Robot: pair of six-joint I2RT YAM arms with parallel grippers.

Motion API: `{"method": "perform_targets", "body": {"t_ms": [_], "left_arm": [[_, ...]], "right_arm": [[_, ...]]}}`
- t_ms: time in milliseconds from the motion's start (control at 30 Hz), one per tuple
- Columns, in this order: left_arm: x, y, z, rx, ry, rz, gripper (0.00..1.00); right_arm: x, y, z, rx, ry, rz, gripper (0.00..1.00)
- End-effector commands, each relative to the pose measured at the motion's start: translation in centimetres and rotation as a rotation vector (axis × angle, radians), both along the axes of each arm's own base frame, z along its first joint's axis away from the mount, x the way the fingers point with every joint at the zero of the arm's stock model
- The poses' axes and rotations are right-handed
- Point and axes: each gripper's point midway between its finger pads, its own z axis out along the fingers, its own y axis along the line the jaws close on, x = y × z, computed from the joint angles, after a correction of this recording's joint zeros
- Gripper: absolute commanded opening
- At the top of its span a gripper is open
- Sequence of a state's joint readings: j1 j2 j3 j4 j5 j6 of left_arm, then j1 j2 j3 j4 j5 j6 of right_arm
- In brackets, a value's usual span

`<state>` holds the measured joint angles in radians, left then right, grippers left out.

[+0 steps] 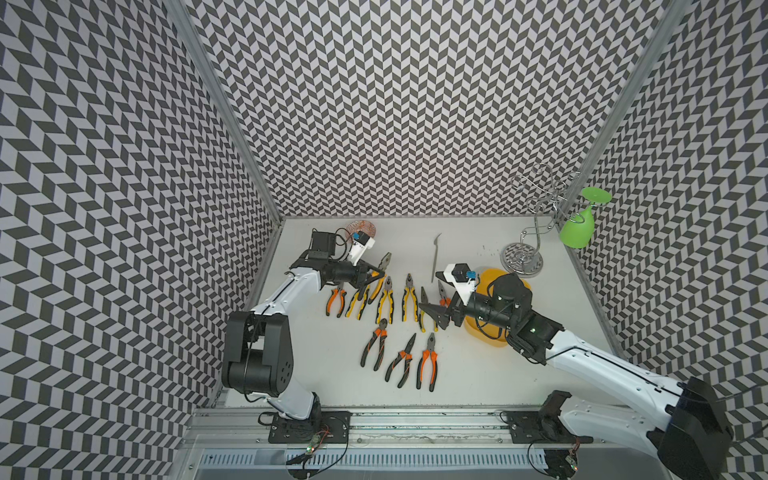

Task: Take the pliers out of the storage box
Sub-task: Place the pliers at the center of the board.

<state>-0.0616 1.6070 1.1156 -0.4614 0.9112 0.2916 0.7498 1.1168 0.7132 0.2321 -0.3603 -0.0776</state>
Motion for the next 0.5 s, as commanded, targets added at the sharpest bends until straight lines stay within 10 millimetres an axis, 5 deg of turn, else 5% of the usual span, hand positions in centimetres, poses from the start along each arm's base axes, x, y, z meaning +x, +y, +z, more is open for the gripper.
{"method": "perform_targets", "body": {"t_ms": [0, 467], "left_arm": [[-0.4, 3.1, -1.5, 0.041, 0.034, -0.003, 0.00], [3.1, 17.5, -5.2, 0.121, 0.237, 0.357, 0.00]], "right_arm": [[-0.8, 1.1, -0.3, -0.017, -0.058, 0.065, 0.99], [-2.5, 2.6, -1.6, -0.080, -0.136, 0.184, 0.99]]}}
